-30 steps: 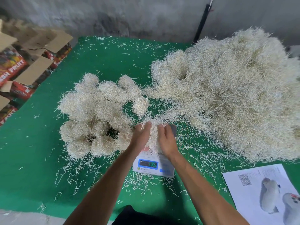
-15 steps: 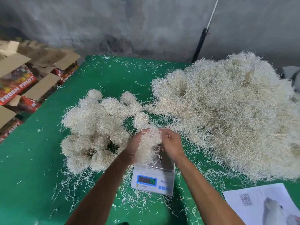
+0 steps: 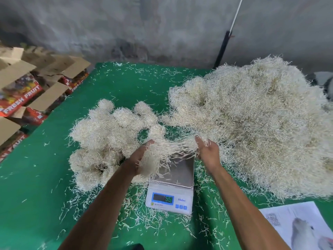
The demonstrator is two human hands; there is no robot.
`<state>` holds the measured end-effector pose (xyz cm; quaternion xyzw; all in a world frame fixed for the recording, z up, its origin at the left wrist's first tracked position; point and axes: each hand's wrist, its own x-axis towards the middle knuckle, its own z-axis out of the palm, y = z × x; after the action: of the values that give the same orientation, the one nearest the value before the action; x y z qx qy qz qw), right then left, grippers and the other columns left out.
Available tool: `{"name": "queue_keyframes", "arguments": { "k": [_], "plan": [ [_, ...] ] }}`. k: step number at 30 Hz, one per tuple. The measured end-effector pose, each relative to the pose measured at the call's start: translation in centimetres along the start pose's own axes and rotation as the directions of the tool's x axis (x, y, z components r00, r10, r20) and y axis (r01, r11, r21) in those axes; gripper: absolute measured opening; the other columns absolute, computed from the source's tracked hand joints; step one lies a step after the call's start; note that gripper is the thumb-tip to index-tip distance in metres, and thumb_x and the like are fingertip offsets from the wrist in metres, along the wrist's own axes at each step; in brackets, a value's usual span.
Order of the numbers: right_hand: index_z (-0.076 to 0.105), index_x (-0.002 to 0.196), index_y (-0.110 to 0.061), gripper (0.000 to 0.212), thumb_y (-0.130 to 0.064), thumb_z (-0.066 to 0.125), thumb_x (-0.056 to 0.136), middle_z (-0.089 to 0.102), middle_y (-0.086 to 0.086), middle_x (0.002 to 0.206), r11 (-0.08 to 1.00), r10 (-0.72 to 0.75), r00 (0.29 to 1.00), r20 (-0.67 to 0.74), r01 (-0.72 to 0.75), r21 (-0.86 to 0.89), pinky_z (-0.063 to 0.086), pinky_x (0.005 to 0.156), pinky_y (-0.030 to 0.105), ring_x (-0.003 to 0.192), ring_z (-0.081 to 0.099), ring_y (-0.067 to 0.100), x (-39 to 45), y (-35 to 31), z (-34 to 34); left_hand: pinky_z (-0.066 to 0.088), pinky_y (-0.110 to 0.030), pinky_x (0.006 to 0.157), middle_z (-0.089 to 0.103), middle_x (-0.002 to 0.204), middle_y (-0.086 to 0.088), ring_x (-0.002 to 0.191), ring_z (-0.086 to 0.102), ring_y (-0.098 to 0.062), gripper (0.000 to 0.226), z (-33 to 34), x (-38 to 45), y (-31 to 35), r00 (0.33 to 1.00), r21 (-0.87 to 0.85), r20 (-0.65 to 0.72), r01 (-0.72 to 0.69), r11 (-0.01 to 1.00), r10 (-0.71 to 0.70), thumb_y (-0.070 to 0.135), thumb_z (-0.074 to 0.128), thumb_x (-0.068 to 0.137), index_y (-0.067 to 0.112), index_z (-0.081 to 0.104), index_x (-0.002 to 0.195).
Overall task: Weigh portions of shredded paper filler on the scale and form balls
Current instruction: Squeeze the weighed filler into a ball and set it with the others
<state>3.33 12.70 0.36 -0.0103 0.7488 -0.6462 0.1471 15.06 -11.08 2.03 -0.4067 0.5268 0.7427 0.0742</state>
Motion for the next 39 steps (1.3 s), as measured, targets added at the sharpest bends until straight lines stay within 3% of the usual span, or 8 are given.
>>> {"name": "queue_keyframes", "arguments": {
  "k": [4, 7, 11, 18, 24, 30, 34, 39],
  "plan": [
    [0.052, 0.132, 0.001, 0.052, -0.043, 0.056, 0.105, 0.026, -0.009, 0.064, 0.983, 0.130, 0.980, -0.148, -0.108, 0.151, 0.058, 0.092, 0.042, 0.047, 0.050, 0.003, 0.9, 0.0, -0.3, 0.056, -0.036, 0.067, 0.065, 0.087, -0.010, 0.073, 0.063, -0.026, 0.019, 0.5, -0.5, 0.3, 0.989, 0.067, 0.119, -0.098, 0.993, 0.089, 0.039, 0.066, 0.090, 0.020, 0.069, 0.089],
    [0.049, 0.118, 0.004, 0.041, -0.035, 0.055, 0.107, 0.045, 0.000, 0.069, 0.941, 0.180, 0.954, -0.239, -0.097, 0.323, 0.055, 0.060, 0.026, 0.052, 0.059, 0.008, 1.5, -0.4, -2.5, 0.057, -0.031, 0.054, 0.065, 0.076, -0.008, 0.061, 0.063, -0.024, 0.024, -0.6, -0.4, -0.6, 0.964, -0.113, 0.206, -0.149, 0.982, 0.170, 0.035, 0.053, 0.098, 0.017, 0.067, 0.097],
    [0.052, 0.119, 0.006, 0.046, -0.038, 0.055, 0.106, 0.065, 0.019, 0.090, 0.937, 0.280, 0.886, -0.370, -0.170, 0.304, 0.053, 0.054, 0.022, 0.053, 0.058, 0.013, 2.3, 0.0, -7.1, 0.054, -0.027, 0.040, 0.063, 0.081, -0.006, 0.068, 0.063, -0.027, 0.032, -4.2, 0.3, -2.0, 0.988, -0.335, -0.152, -0.078, 0.939, 0.028, 0.044, 0.044, 0.104, 0.019, 0.059, 0.118],
    [0.053, 0.091, -0.005, 0.022, -0.016, 0.047, 0.109, 0.052, 0.011, 0.081, 0.929, 0.329, 0.944, 0.002, -0.324, 0.176, 0.056, 0.066, 0.032, 0.070, 0.054, 0.019, 2.7, 0.7, -5.7, 0.054, -0.024, 0.046, 0.067, 0.076, -0.013, 0.067, 0.062, -0.026, 0.036, -0.9, 0.8, -3.2, 0.994, -0.277, -0.099, 0.019, 0.961, -0.048, 0.047, 0.051, 0.098, 0.013, 0.061, 0.088],
    [0.049, 0.141, -0.014, 0.041, -0.029, 0.058, 0.105, 0.054, 0.020, 0.138, 0.542, 0.165, 0.985, 0.041, -0.126, 0.831, 0.059, 0.096, 0.047, 0.120, 0.068, 0.036, 4.7, -2.3, -9.0, 0.047, -0.038, 0.066, 0.066, 0.086, -0.016, 0.082, 0.062, -0.031, 0.040, 1.0, 1.2, -4.4, 0.994, -0.273, -0.095, 0.028, 0.962, -0.056, 0.051, 0.045, 0.101, 0.014, 0.062, 0.097],
    [0.031, 0.158, -0.011, 0.056, -0.013, 0.053, 0.106, 0.052, 0.015, 0.132, 0.885, 0.325, 0.943, -0.076, -0.275, 0.375, 0.053, 0.107, 0.051, 0.118, 0.066, 0.043, 1.5, 3.8, -7.4, 0.045, -0.022, 0.032, 0.062, 0.044, 0.000, 0.040, 0.064, -0.014, 0.022, 1.5, 1.0, -5.7, 0.984, -0.206, -0.175, -0.006, 0.978, -0.030, 0.024, 0.038, 0.108, 0.031, 0.054, 0.094],
    [0.052, 0.134, -0.001, 0.029, -0.014, 0.052, 0.108, 0.067, 0.023, 0.122, 0.890, 0.341, 0.940, 0.017, -0.329, 0.315, 0.061, 0.093, 0.048, 0.096, 0.077, 0.033, -0.3, 5.5, -4.6, 0.055, -0.038, 0.067, 0.068, 0.093, -0.007, 0.081, 0.064, -0.024, 0.034, 3.5, 0.8, -4.2, 0.999, -0.104, 0.010, 0.039, 0.994, -0.038, 0.050, 0.061, 0.091, 0.017, 0.062, 0.099],
    [0.042, 0.141, -0.013, 0.032, -0.013, 0.047, 0.110, 0.073, 0.019, 0.115, 0.883, 0.336, 0.941, 0.053, -0.334, 0.330, 0.062, 0.088, 0.048, 0.093, 0.075, 0.036, -1.2, 5.9, -2.5, 0.062, -0.048, 0.073, 0.052, 0.131, -0.010, 0.101, 0.064, -0.030, 0.072, 3.9, 1.7, -4.8, 0.917, 0.417, -0.038, -0.347, 0.840, 0.397, 0.061, 0.074, 0.079, 0.023, 0.045, 0.133]
  ]
}}
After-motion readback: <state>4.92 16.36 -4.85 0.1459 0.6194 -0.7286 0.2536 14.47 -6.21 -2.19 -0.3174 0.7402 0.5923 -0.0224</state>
